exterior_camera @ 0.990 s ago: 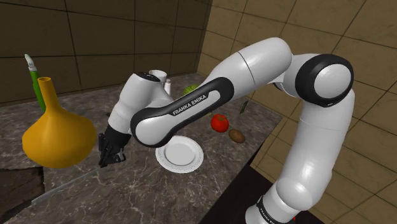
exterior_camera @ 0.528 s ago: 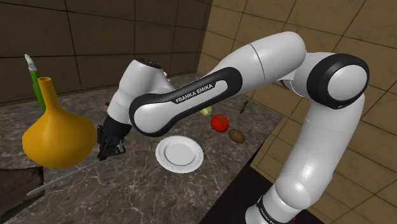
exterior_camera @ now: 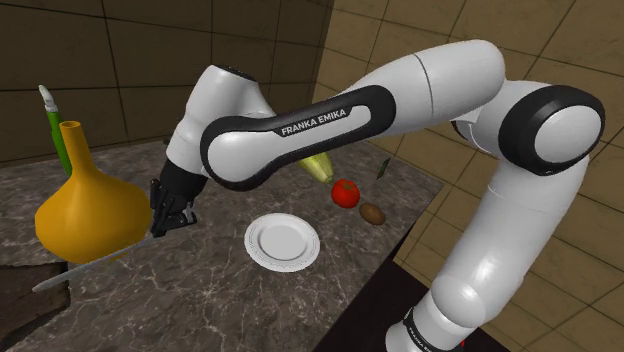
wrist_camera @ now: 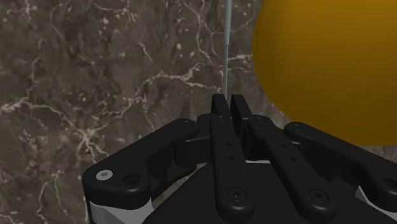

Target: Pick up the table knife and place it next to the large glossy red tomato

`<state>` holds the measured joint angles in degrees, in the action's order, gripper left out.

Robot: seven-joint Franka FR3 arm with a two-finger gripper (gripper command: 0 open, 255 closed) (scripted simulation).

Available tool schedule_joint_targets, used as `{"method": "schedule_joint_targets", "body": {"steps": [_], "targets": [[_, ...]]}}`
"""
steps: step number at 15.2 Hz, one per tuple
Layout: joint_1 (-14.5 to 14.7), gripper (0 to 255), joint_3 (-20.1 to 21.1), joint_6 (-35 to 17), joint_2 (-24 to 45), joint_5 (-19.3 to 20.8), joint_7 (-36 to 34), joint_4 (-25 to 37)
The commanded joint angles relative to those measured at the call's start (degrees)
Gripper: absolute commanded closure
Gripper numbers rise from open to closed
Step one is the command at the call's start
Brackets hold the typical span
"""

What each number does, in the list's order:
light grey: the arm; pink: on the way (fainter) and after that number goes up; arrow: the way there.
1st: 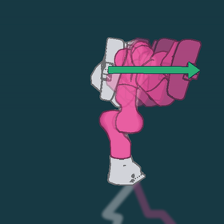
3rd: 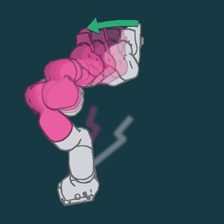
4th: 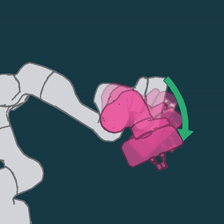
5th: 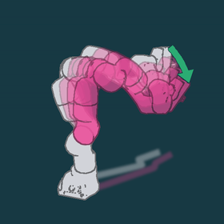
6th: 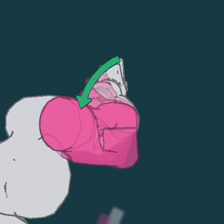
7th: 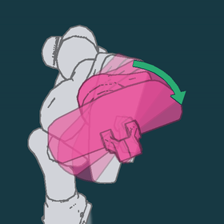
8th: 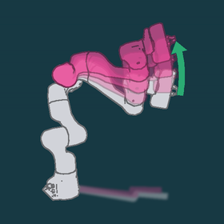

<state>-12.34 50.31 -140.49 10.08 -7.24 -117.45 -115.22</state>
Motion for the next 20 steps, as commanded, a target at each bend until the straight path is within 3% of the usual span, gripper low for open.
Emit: {"method": "schedule_joint_targets", "body": {"steps": [1, 14, 17, 20], "targets": [[-0.3, 255, 0.3, 1.3, -0.9, -0.8, 0.1, 0.6], [-1.7, 255, 0.9, 10.6, -5.1, -3.7, 0.6, 7.0], [-5.3, 255, -0.5, 11.9, -11.5, -11.7, 8.8, 2.4], [-6.9, 255, -3.7, 13.9, -17.0, -18.0, 16.1, -1.5]]}}
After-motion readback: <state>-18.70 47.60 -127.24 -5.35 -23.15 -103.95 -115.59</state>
